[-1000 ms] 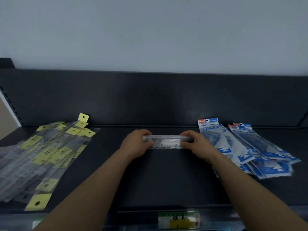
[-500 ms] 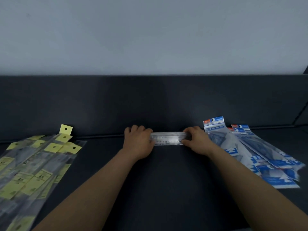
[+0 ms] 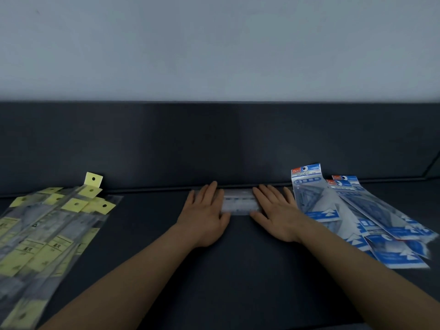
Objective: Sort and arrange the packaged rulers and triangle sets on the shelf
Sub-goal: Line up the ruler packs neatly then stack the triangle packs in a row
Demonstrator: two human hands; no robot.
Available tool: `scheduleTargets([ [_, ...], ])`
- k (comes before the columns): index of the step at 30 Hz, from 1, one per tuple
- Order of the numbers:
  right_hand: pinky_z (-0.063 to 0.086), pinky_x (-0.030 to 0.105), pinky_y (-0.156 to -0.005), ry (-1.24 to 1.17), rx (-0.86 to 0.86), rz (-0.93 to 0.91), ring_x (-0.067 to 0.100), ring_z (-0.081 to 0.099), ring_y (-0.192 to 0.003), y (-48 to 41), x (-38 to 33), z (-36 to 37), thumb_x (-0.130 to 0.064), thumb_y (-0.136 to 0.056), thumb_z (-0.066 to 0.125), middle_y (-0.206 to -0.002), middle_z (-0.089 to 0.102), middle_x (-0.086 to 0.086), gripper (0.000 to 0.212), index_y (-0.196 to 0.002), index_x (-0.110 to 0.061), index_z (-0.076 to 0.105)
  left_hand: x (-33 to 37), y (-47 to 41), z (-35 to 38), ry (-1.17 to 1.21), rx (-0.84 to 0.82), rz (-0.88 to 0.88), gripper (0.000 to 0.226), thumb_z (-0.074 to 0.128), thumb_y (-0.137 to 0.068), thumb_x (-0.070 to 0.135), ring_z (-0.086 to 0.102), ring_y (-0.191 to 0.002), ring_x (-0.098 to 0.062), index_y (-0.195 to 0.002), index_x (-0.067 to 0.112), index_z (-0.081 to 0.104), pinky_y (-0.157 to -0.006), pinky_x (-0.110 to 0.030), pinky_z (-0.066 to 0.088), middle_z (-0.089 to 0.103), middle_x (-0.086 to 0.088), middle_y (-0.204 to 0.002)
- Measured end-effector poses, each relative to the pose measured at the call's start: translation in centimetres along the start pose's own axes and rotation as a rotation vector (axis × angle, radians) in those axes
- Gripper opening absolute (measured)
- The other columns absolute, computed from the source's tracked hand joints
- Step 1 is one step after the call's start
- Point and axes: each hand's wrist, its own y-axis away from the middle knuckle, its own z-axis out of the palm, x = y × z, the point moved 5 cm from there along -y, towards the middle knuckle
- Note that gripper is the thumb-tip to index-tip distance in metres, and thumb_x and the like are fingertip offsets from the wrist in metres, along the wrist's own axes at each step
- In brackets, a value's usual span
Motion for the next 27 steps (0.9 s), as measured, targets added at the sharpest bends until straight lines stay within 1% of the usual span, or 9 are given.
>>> scheduleTargets([
  [5, -0.011, 0.039, -0.119, 0.011, -0.032, -0.06, 0.013, -0.015, -0.147, 1.8, 0.0, 0.1, -0.056, -0.098, 0.017, -0.161, -0.012, -0.001, 0.07, -0.153, -0.022, -0.008, 1.0, 2.3, 0.0, -0.022, -0.019, 0.002, 0.063, 0.015, -0.1, 0.048, -0.007, -0.148, -0.017, -0.154, 0.019, -0.002, -0.12, -0.045, -0.002, -0.006, -0.001, -0.162],
  [10, -0.01, 0.036, -0.12, -0.025, -0.068, -0.111, 0.013, -0.018, -0.146, 3.0, -0.2, 0.3, -0.057, -0.097, 0.018, -0.16, -0.017, 0.001, 0.072, -0.152, -0.02, -0.011, 2.1, 3.8, 0.2, -0.058, -0.092, -0.065, 0.072, 0.011, -0.097, 0.058, -0.016, -0.147, -0.016, -0.153, 0.018, -0.011, -0.117, -0.047, -0.014, -0.015, -0.001, -0.16],
  [14, -0.008, 0.036, -0.12, -0.029, -0.072, -0.137, 0.014, -0.017, -0.146, 3.8, -0.4, 0.3, -0.059, -0.096, 0.017, -0.16, -0.016, 0.001, 0.074, -0.152, -0.019, -0.01, 2.8, 4.7, 0.4, -0.043, -0.089, -0.095, 0.073, 0.012, -0.097, 0.059, -0.015, -0.147, -0.016, -0.153, 0.018, -0.01, -0.118, -0.047, -0.012, -0.013, 0.0, -0.161],
  [18, -0.007, 0.036, -0.12, -0.033, -0.08, -0.149, 0.014, -0.015, -0.147, 4.8, -0.8, 0.2, -0.058, -0.097, 0.02, -0.16, -0.014, 0.001, 0.073, -0.153, -0.02, -0.008, 3.1, 5.6, -0.5, -0.02, 0.033, -0.087, 0.066, 0.024, -0.099, 0.053, 0.005, -0.147, -0.018, -0.152, 0.017, 0.012, -0.12, -0.047, 0.002, 0.008, 0.0, -0.16],
  [21, -0.005, 0.036, -0.12, -0.081, 0.022, -0.177, 0.014, -0.009, -0.148, 5.4, -1.3, -1.0, -0.055, -0.098, 0.027, -0.162, -0.006, 0.0, 0.072, -0.154, -0.019, 0.0, 2.7, 6.2, -1.8, 0.068, 0.206, -0.1, 0.053, 0.036, -0.097, 0.045, 0.028, -0.139, -0.019, -0.144, 0.021, 0.035, -0.117, -0.043, 0.02, 0.032, 0.001, -0.152],
  [23, -0.002, 0.035, -0.12, -0.107, 0.097, -0.176, 0.015, -0.001, -0.148, 5.7, -1.7, -2.1, -0.049, -0.098, 0.034, -0.162, 0.005, 0.001, 0.069, -0.153, -0.016, 0.009, 2.3, 6.7, -2.4, 0.134, 0.274, -0.137, 0.043, 0.041, -0.096, 0.042, 0.047, -0.123, -0.021, -0.133, 0.022, 0.051, -0.105, -0.039, 0.037, 0.052, 0.001, -0.136],
  [24, 0.0, 0.035, -0.119, -0.118, 0.115, -0.169, 0.015, 0.003, -0.148, 5.9, -1.9, -2.6, -0.046, -0.098, 0.037, -0.161, 0.01, 0.001, 0.066, -0.152, -0.014, 0.015, 2.1, 7.1, -2.7, 0.152, 0.29, -0.154, 0.036, 0.042, -0.095, 0.041, 0.055, -0.111, -0.021, -0.122, 0.022, 0.058, -0.095, -0.036, 0.043, 0.06, 0.001, -0.12],
  [26, 0.001, 0.035, -0.118, -0.129, 0.13, -0.157, 0.016, 0.008, -0.147, 6.4, -2.5, -3.3, -0.043, -0.098, 0.041, -0.159, 0.018, 0.001, 0.061, -0.149, -0.015, 0.024, 1.8, 8.1, -3.2, 0.193, 0.316, -0.185, 0.028, 0.044, -0.095, 0.039, 0.059, -0.092, -0.019, -0.103, 0.02, 0.063, -0.079, -0.034, 0.048, 0.062, 0.003, -0.097],
  [27, 0.001, 0.036, -0.118, -0.125, 0.128, -0.157, 0.016, 0.008, -0.147, 6.7, -3.0, -3.4, -0.043, -0.098, 0.042, -0.158, 0.02, 0.001, 0.06, -0.148, -0.016, 0.026, 1.6, 8.7, -3.5, 0.224, 0.33, -0.199, 0.027, 0.044, -0.095, 0.039, 0.059, -0.088, -0.018, -0.099, 0.02, 0.064, -0.076, -0.034, 0.049, 0.062, 0.004, -0.093],
])
